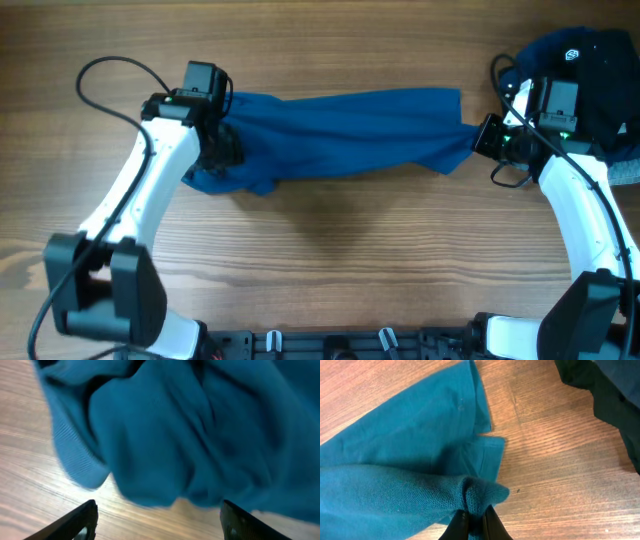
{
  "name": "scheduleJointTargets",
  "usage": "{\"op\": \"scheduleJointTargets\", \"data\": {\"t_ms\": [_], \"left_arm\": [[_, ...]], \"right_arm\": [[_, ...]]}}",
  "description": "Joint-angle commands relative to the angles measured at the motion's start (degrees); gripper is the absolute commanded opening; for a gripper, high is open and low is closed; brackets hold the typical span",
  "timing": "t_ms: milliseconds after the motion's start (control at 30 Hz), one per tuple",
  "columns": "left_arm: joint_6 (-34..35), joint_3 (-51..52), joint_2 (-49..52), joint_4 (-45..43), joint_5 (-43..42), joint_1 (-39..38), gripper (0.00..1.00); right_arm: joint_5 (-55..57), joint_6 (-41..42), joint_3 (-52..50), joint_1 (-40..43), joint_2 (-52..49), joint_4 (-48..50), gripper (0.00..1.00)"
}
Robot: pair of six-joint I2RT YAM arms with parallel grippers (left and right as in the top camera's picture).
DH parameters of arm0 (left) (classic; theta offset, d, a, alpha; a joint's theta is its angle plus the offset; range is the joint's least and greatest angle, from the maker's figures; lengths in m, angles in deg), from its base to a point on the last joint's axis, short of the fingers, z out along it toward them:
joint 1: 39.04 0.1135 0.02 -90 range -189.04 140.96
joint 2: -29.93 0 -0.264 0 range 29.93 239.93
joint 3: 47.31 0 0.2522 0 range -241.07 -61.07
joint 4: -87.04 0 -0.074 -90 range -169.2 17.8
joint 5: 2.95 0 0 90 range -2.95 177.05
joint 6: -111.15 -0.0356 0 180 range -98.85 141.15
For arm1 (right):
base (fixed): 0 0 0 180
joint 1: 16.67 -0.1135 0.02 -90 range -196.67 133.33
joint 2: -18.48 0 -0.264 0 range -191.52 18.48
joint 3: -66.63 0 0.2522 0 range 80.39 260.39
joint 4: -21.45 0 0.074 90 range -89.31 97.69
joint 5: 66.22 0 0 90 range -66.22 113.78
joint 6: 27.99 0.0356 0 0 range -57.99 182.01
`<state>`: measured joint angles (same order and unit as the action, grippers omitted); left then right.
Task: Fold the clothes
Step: 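Lift the polo with both grippers and spread it wide across the table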
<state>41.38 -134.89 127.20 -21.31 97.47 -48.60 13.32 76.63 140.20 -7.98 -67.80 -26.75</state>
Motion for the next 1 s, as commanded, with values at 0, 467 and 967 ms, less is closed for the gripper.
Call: {"op": "scheduleJointTargets", "data": {"t_ms": [0, 467, 967], "left_arm": [[-0.11, 0.61, 3.78, -2.01, 2.16, 0.48, 0.77], [-0.11, 0.61, 7.89, -3.52, 5.99, 2.03, 0.40], [-0.59, -12.22, -6.99, 4.33, 5.99, 2.99, 0.06]], "right_arm": [[0.13, -1.36, 0.87, 1.46, -0.52, 1.05, 0.04], [0.13, -2.62, 0.83, 3.56, -0.52, 0.79, 0.04], [-2.34, -2.64, 2.86, 3.56, -0.50, -2.60, 0.04]]}}
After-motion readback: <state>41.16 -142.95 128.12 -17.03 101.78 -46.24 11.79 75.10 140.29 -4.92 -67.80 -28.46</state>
